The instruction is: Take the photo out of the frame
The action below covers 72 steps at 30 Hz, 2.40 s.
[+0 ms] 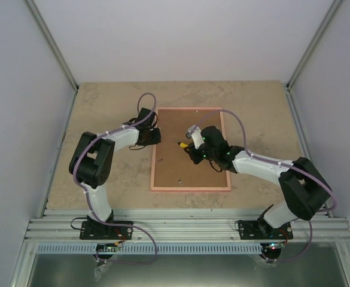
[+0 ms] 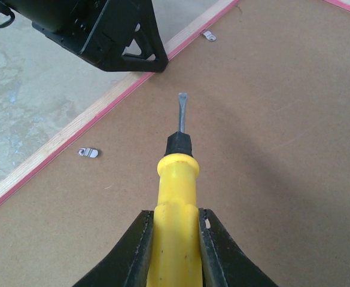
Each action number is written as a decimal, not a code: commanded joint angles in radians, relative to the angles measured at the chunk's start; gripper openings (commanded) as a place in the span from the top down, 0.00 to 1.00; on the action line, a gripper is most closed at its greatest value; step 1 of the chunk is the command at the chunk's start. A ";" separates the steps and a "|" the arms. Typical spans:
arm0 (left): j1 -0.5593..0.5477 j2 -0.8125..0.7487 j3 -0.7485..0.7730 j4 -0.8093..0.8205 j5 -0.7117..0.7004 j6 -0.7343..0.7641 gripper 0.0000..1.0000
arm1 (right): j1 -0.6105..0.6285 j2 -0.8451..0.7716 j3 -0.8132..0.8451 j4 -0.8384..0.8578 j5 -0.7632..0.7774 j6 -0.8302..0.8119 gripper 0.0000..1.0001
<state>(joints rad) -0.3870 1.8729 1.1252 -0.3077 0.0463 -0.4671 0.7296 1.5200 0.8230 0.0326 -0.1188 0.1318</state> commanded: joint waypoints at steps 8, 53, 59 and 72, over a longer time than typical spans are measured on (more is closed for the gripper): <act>-0.001 -0.036 -0.096 0.058 0.086 0.035 0.89 | -0.004 0.115 0.088 0.048 -0.047 0.017 1.00; -0.019 -0.110 -0.206 0.104 0.148 0.030 0.88 | -0.047 0.449 0.339 0.091 -0.109 0.032 1.00; -0.019 -0.112 -0.208 0.102 0.142 0.029 0.88 | -0.058 0.447 0.329 0.111 -0.080 0.062 1.00; -0.019 -0.118 -0.210 0.099 0.134 0.024 0.87 | -0.067 0.436 0.314 0.125 -0.065 0.093 0.99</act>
<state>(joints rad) -0.3935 1.7676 0.9409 -0.1646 0.1261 -0.4450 0.6636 1.9564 1.1488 0.1314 -0.1955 0.2123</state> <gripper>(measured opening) 0.161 0.172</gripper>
